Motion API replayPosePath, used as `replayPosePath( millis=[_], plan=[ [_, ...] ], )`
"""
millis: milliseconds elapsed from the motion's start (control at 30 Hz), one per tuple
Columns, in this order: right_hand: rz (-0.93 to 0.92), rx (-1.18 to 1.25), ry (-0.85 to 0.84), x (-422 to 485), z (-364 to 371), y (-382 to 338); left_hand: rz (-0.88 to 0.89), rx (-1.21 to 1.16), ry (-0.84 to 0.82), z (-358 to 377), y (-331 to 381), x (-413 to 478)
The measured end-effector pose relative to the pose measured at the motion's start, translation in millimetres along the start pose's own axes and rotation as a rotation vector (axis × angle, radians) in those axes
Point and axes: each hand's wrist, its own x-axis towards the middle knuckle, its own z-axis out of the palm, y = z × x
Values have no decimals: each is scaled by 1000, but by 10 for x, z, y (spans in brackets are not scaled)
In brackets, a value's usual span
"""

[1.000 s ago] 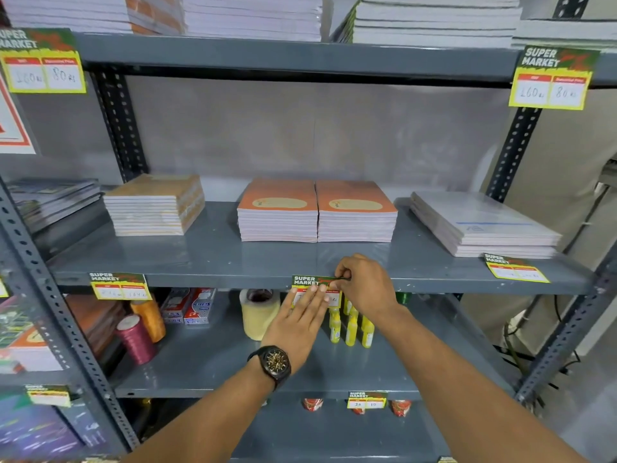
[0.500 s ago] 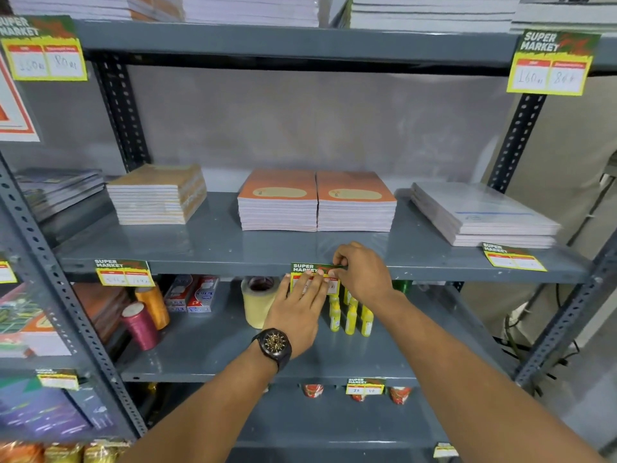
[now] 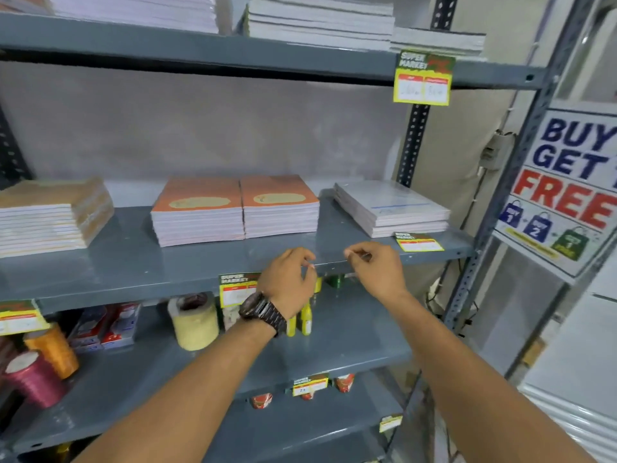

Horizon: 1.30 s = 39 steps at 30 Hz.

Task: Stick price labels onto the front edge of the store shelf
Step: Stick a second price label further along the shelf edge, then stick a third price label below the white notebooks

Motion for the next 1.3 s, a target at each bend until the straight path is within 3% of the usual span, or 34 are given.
replayPosePath(
  millis=[267, 533, 733, 867, 1067, 1167, 1300],
  plan=[
    [137, -13, 109, 529, -1025, 1025, -44, -36, -62, 887, 878, 667],
    [106, -190, -76, 1204, -1359, 1760, -229, -16, -100, 1725, 1266, 1261],
    [85, -290, -177, 1457, -1298, 1883, -296, 46, -80, 2013, 1388, 1422],
    [80, -239, -219, 1511, -1268, 1915, -383, -31, -56, 2088, 1407, 1464],
    [139, 12, -248, 1601, -1265, 2011, -510, -465, 8, 2038, 1416, 1495],
    [156, 101, -298, 1643, -1296, 1998, -512, -623, -31, 1996, 1424, 1468],
    [145, 275, -365, 1616, -1405, 1940, -416, -584, -48, 1958, 1413, 1397]
  ],
)
